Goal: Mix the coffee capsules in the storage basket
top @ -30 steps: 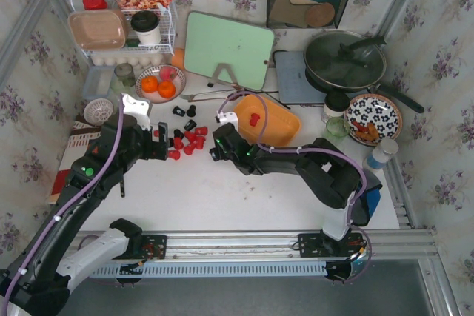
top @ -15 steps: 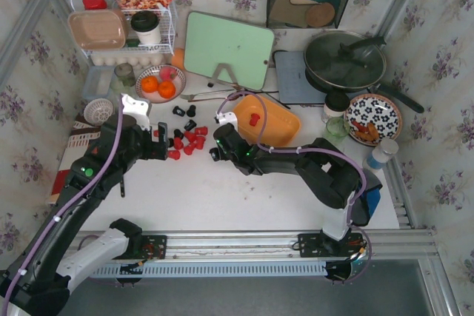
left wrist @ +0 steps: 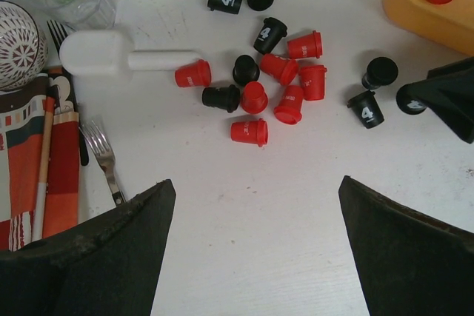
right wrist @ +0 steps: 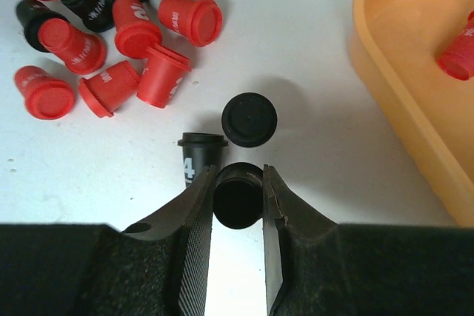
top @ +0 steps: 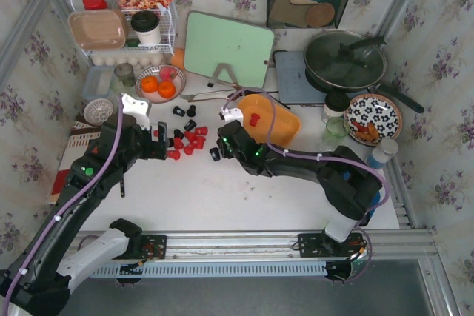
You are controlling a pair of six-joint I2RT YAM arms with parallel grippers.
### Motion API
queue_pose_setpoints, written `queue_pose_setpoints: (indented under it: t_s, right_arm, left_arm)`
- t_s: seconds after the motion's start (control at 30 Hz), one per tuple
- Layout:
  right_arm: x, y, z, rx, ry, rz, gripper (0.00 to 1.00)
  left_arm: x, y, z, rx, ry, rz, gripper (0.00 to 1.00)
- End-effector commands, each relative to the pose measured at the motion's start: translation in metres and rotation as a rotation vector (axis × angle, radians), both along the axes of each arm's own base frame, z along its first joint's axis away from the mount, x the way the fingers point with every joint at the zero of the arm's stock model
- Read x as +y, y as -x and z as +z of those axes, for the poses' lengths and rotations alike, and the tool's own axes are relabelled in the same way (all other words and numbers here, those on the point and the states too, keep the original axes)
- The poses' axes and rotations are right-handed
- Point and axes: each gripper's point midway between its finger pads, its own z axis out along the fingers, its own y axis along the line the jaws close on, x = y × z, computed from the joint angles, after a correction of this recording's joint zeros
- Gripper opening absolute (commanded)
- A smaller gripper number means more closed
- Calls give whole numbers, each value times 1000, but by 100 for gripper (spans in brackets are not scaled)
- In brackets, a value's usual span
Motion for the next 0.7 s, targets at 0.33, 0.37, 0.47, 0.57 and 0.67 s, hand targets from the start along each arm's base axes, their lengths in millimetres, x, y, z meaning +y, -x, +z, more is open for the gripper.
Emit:
queue_pose_setpoints:
  t_s: [0.33,0.37,0.47,0.57,0.67]
  right_arm:
    - [-40,6,61,-136,-88,-109,0]
    - [-47,6,67,-157,-93,-130,0]
    - [-68,6,73,-212,-92,-197,0]
    - [-91,7,81,-272,-88,-265,0]
    - [-114,7,85,-328,-67,-339,0]
  left_arm:
    - [-2,-4,2,-10,20,5,94]
    - [-2,-4,2,-10,21,4,94]
    - [-3,-4,2,-10,22,2,94]
    - [-4,-4,1,-6,22,-1,94]
    - [-4,-5,1,-2,24,-1,94]
